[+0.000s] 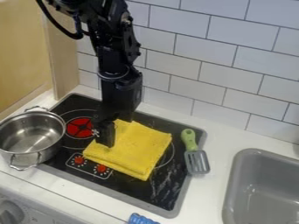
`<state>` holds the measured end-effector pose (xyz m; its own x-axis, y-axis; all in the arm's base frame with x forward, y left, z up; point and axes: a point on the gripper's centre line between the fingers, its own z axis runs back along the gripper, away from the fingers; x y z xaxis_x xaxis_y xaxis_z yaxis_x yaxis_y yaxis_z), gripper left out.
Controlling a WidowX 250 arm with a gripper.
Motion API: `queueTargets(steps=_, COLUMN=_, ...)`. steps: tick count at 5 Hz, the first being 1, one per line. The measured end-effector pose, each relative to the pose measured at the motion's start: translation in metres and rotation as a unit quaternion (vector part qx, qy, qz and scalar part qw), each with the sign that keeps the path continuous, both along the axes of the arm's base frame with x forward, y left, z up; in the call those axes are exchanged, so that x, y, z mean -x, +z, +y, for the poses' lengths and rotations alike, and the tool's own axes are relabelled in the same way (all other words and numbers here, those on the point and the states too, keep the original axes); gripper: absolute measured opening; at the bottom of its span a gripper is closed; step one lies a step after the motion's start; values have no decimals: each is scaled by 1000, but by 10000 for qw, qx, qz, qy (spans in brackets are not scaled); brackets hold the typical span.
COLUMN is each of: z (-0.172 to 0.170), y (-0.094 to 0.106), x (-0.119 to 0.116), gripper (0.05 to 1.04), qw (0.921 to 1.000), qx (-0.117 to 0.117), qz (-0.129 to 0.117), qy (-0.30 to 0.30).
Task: Move the yellow cloth above the right burner
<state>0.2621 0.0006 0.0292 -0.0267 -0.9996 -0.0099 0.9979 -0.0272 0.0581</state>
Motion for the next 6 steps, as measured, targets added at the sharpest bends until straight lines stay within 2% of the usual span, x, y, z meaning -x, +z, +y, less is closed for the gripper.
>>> queueTargets(steps=1, z=0, y=-10, x=11, gripper=1000, qw=9997, qx=15, qz=238, qy=1)
queueTargets(steps=2, z=-4, y=-25, x=19, gripper=1000, qw=9975, qx=147, qz=689, qy=-15)
queueTargets(steps=6, z=-8, y=-34, x=-14, gripper=1000, qw=9972, qx=291, qz=683, qy=-39)
